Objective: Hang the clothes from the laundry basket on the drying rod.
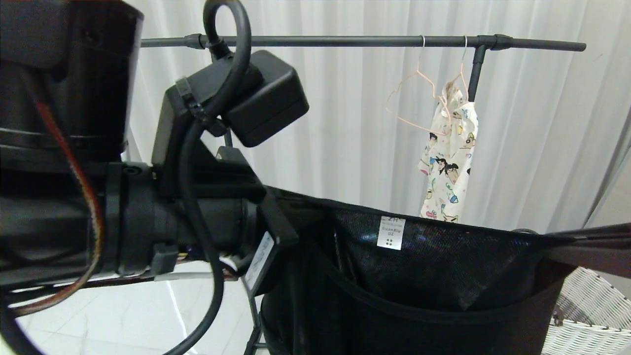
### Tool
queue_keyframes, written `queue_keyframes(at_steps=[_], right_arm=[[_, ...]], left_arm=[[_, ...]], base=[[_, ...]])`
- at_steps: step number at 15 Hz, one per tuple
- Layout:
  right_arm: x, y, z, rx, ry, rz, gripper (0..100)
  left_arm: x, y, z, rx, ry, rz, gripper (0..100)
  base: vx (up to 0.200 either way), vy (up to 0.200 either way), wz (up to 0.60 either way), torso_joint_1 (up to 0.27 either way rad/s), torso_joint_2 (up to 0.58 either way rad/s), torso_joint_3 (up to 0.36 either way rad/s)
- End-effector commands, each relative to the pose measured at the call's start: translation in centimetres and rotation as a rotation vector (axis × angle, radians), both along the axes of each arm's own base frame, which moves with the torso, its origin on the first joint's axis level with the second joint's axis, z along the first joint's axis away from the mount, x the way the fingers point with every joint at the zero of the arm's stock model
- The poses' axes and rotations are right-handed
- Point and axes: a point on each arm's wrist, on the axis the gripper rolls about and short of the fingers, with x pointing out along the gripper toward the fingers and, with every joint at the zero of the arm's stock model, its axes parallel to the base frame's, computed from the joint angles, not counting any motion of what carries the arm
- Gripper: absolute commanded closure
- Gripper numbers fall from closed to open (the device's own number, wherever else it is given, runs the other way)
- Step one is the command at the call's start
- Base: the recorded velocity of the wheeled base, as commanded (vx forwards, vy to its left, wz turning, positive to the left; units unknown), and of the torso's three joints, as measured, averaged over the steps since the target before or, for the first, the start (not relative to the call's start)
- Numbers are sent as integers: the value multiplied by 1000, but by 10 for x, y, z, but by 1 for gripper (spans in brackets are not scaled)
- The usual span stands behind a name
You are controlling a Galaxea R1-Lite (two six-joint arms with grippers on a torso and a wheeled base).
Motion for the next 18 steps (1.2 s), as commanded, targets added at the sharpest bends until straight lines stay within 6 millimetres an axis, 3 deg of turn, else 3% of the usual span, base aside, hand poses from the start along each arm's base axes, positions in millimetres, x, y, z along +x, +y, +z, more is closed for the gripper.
queue_keyframes(at_steps=[1,3,6,11,13,16,18], right_arm=[[16,10,0,10,-4,-45,100],[31,23,5,32,-17,-71,100],[51,40,14,63,-19,-64,100],[62,51,17,66,-20,-65,100],[59,47,16,62,-20,-72,100],[39,20,18,38,-1,-86,100],[27,7,19,11,19,-79,100]], left_arm=[[-19,18,13,-1,36,-51,100],[-30,29,16,26,136,-93,100],[-40,24,22,-83,275,-80,100],[-53,28,22,-124,338,-80,100],[-52,27,16,-99,334,-69,100],[-38,30,13,-9,204,-49,100],[-28,22,14,17,162,-64,100]], base=[[0,0,0,0,0,0],[0,0,0,0,0,0],[0,0,0,0,0,0],[0,0,0,0,0,0],[0,0,0,0,0,0],[0,0,0,0,0,0],[0,0,0,0,0,0]])
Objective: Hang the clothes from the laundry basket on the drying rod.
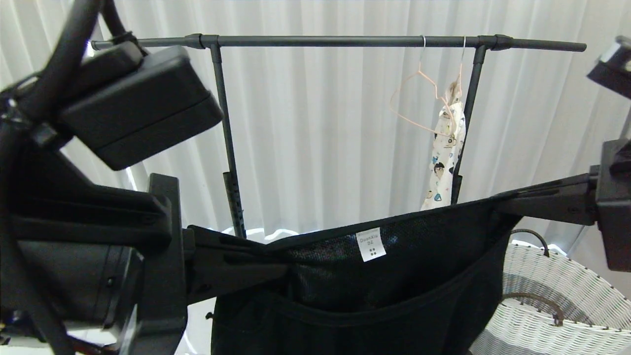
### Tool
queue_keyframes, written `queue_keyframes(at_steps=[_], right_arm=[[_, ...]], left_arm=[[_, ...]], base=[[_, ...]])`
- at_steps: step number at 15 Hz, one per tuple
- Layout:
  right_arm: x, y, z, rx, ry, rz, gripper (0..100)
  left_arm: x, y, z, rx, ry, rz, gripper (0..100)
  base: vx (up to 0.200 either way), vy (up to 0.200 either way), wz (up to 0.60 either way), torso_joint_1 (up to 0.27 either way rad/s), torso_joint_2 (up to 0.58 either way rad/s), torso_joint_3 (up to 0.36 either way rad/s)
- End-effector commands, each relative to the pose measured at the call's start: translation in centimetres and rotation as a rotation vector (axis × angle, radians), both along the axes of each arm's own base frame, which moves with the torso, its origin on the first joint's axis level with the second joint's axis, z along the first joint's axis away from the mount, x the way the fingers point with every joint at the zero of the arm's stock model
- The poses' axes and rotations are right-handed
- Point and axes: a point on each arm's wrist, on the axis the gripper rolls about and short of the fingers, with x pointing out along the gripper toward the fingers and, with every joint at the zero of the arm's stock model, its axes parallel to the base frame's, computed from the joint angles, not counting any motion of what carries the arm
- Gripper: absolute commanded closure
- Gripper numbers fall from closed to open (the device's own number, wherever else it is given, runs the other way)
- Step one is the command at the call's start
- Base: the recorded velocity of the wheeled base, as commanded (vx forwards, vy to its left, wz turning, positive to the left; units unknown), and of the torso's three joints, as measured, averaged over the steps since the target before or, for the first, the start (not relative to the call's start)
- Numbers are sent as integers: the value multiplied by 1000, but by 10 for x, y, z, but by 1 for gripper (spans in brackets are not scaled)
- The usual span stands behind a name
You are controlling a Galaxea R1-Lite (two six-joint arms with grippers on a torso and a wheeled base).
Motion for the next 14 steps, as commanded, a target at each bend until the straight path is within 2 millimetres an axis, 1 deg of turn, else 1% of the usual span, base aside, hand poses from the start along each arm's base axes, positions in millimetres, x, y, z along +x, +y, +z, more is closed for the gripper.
queue_keyframes(at_steps=[1,3,4,14], right_arm=[[-14,-16,6,24,-19,2,100],[-18,-20,6,17,-15,3,100],[-18,-21,7,20,-19,2,100],[-16,-20,8,10,-40,-43,100]], left_arm=[[16,-14,1,-9,-14,17,100],[31,-27,6,-55,-55,31,100],[34,-31,7,-62,-61,31,100],[34,-27,11,-71,-74,47,100]], base=[[0,0,0,0,0,0],[0,0,0,0,0,0],[0,0,0,0,0,0],[0,0,0,0,0,0]])
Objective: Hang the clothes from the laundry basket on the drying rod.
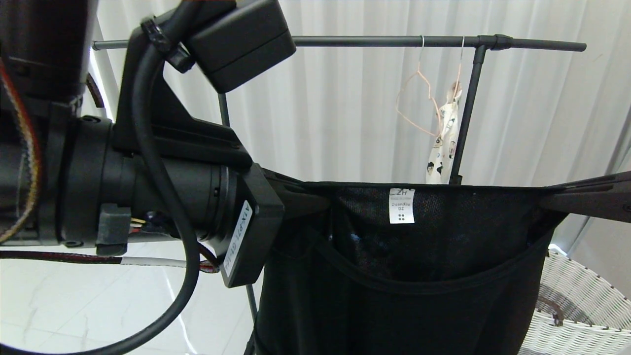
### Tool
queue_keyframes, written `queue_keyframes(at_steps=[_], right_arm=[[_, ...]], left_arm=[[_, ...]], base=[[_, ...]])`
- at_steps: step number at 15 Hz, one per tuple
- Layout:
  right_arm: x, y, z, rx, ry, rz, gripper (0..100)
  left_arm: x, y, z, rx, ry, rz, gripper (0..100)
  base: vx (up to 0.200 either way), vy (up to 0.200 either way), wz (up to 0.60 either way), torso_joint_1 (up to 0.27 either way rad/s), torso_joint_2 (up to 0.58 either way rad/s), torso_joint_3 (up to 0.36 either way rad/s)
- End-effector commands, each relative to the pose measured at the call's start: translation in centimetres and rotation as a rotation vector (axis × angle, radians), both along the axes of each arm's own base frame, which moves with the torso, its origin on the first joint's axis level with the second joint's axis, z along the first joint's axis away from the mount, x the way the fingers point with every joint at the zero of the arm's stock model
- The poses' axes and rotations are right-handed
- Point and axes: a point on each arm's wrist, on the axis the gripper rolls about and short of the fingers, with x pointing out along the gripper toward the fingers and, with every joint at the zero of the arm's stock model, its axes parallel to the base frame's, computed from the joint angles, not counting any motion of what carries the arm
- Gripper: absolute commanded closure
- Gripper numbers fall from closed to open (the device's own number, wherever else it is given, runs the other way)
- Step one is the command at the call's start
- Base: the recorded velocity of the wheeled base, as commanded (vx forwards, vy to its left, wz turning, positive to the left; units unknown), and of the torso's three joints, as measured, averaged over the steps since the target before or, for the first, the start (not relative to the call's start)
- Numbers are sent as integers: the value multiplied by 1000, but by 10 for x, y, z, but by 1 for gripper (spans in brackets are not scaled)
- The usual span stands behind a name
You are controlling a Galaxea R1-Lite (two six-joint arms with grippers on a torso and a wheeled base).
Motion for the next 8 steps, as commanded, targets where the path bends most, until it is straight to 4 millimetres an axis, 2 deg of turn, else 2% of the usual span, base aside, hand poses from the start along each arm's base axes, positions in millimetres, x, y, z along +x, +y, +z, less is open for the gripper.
queue_keyframes(at_steps=[1,5,6,8], right_arm=[[0,1,0,0,0,1,100],[0,1,-1,-4,3,1,100],[0,1,-1,-3,4,0,0],[0,-1,-1,-3,0,-9,0]], left_arm=[[0,1,1,-2,-1,0,100],[-1,1,-1,2,3,0,100],[-1,1,-1,2,3,0,100],[0,1,-2,6,6,5,100]], base=[[0,0,0,0,0,0],[0,0,0,0,0,0],[0,0,0,0,0,0],[0,0,0,0,0,0]])
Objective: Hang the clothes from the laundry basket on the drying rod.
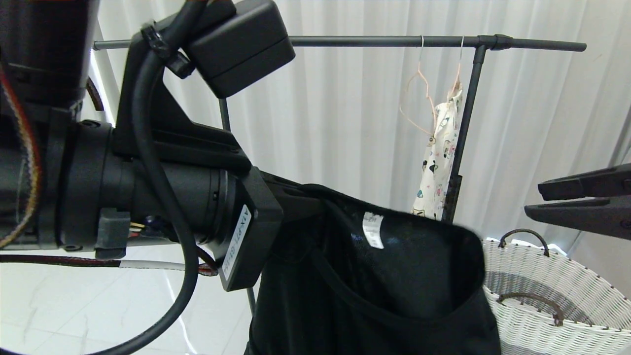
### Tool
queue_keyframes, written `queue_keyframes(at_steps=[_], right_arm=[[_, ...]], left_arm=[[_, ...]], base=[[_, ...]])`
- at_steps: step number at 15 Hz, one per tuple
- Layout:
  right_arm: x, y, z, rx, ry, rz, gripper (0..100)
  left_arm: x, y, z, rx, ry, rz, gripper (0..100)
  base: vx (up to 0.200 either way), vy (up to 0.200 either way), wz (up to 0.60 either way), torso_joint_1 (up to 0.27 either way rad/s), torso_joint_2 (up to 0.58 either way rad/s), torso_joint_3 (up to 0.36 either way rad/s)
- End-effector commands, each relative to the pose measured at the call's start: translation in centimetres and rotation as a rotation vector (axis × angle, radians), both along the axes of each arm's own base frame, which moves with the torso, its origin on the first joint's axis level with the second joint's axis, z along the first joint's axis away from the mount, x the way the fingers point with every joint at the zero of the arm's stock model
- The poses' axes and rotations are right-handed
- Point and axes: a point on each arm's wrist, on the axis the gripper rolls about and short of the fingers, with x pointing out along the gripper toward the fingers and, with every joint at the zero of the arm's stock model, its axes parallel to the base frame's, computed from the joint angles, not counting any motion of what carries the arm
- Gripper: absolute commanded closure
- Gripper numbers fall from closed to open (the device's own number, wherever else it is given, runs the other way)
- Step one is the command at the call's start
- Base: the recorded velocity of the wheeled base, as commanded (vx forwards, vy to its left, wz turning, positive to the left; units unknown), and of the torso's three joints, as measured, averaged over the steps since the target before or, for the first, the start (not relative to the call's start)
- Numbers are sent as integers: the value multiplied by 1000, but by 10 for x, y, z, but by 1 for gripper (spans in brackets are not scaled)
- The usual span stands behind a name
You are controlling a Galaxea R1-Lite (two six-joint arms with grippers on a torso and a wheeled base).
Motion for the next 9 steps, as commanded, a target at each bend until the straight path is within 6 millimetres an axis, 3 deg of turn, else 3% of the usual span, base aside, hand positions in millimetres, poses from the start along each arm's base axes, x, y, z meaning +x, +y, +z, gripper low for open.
queue_keyframes(at_steps=[1,7,9], right_arm=[[0,-1,0,-1,-2,-4,0],[-4,-18,0,3,-28,-96,0],[6,-34,-4,-26,-21,-252,0]], left_arm=[[1,1,-1,5,3,8,100],[8,12,-19,72,16,124,100],[7,25,-22,76,17,164,100]], base=[[0,0,0,0,0,0],[0,0,0,0,0,0],[0,0,0,0,0,0]])
